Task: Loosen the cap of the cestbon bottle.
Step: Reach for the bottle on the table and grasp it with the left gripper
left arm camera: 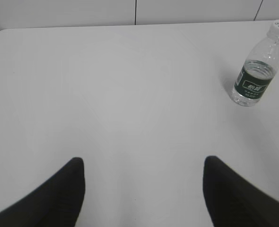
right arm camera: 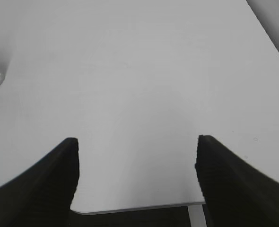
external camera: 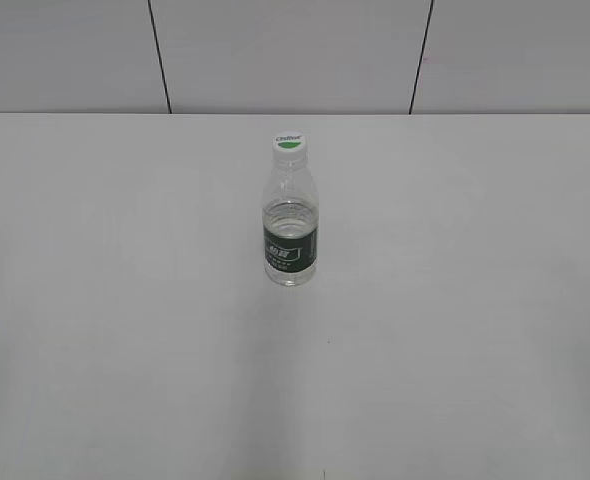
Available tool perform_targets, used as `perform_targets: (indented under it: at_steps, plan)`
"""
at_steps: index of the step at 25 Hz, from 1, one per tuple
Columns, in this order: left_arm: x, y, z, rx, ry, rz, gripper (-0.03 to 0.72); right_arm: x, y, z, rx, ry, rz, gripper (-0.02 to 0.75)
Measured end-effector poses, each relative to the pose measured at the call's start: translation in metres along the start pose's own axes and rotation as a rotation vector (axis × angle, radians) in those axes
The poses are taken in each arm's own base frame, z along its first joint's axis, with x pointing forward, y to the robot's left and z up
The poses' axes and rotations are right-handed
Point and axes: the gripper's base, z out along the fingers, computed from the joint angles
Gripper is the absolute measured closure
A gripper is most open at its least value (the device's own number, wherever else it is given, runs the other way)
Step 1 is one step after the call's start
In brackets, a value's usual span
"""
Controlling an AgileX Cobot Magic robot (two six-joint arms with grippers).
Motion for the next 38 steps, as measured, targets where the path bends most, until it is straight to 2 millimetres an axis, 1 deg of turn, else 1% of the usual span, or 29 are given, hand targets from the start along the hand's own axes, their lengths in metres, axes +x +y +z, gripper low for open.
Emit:
perform_targets:
  at_steps: [19, 21, 26, 29, 33, 38]
  plan:
    - [-0.002, 0.0, -0.001, -0.005, -0.013, 0.003, 0.228, 0.0, 0.0, 0.0, 0.002, 0.0, -0.001, 0.148]
    - [-0.008, 0.001, -0.005, -0.01, -0.07, 0.006, 0.228, 0.0, 0.0, 0.0, 0.003, 0.0, -0.001, 0.148]
    - [-0.033, 0.004, -0.01, -0.061, -0.326, 0.054, 0.231, 0.0, 0.0, 0.0, 0.003, 0.0, -0.001, 0.148]
    - [-0.044, 0.007, 0.0, -0.089, -0.415, 0.09, 0.237, 0.0, 0.0, 0.0, 0.003, 0.0, -0.001, 0.148]
    - [-0.052, 0.008, 0.026, -0.091, -0.461, 0.107, 0.238, 0.0, 0.0, 0.0, 0.003, 0.0, -0.001, 0.148]
    - [-0.051, 0.009, 0.067, -0.081, -0.419, 0.108, 0.238, 0.0, 0.0, 0.0, 0.003, 0.0, -0.001, 0.148]
